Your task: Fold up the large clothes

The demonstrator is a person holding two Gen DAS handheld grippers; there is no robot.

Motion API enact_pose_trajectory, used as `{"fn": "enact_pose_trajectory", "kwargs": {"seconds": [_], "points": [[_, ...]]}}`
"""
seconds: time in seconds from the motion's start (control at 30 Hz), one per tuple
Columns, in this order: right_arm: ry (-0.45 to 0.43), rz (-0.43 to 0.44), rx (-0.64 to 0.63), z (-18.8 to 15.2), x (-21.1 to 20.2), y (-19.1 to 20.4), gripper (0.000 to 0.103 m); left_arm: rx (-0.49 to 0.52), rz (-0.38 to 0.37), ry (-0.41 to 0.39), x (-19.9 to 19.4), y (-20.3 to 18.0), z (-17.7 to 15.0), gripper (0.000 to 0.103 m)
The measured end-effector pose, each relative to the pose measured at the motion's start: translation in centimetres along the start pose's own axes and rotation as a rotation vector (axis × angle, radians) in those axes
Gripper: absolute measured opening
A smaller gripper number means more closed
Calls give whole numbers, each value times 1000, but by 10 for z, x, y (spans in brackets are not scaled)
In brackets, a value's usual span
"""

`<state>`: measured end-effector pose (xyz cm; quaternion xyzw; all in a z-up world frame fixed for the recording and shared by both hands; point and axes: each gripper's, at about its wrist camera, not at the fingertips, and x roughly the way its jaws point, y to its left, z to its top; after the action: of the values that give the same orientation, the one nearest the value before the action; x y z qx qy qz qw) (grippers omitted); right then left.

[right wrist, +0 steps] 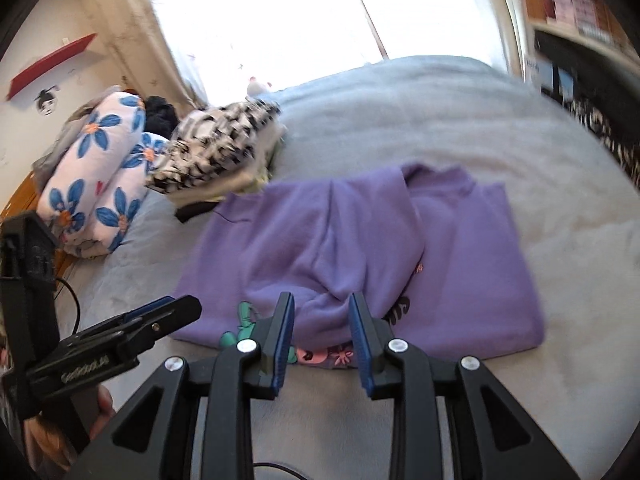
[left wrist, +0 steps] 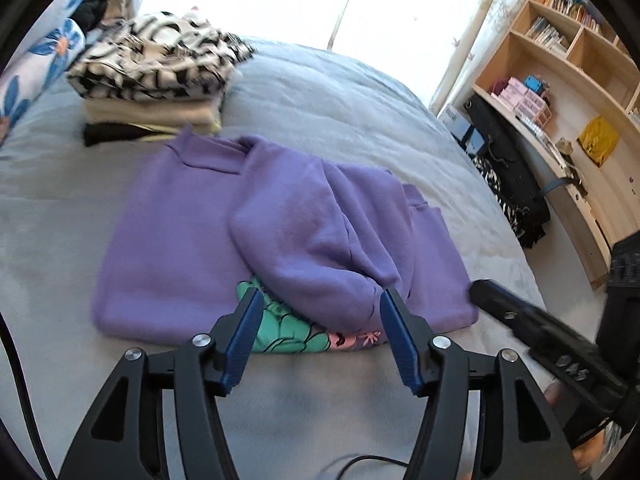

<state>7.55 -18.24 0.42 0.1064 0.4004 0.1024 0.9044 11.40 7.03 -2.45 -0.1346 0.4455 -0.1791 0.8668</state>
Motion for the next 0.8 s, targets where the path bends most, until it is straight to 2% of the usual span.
{"fn": "enact_pose_trajectory", "kwargs": {"seconds": [0.13, 0.3, 0.47, 0.5, 0.57, 0.7, 0.8], "points": [[-59, 10, -57, 0, -47, 18, 35, -15, -2, -32, -36, 6, -10, 64], [-89, 37, -132, 0, -95, 42, 36, -32, -18, -50, -70, 19, -23, 65], [-125, -10, -262, -3, -127, 70, 36, -61, -33, -60, -89, 32, -40, 71], [-138, -19, -272, -4, -130, 72, 37, -69, -37, -58, -88, 34, -42, 71], [-133, -20, -274, -5, -130, 74, 48, -86, -44, -41, -86, 41, -49, 72], [-112, -45, -247, -8, -110, 70, 49, -149, -68, 13, -68, 62, -62, 72], [-120, -113, -258, -12, -85, 66, 49, -216, -83, 42, -49, 81, -72, 72]]}}
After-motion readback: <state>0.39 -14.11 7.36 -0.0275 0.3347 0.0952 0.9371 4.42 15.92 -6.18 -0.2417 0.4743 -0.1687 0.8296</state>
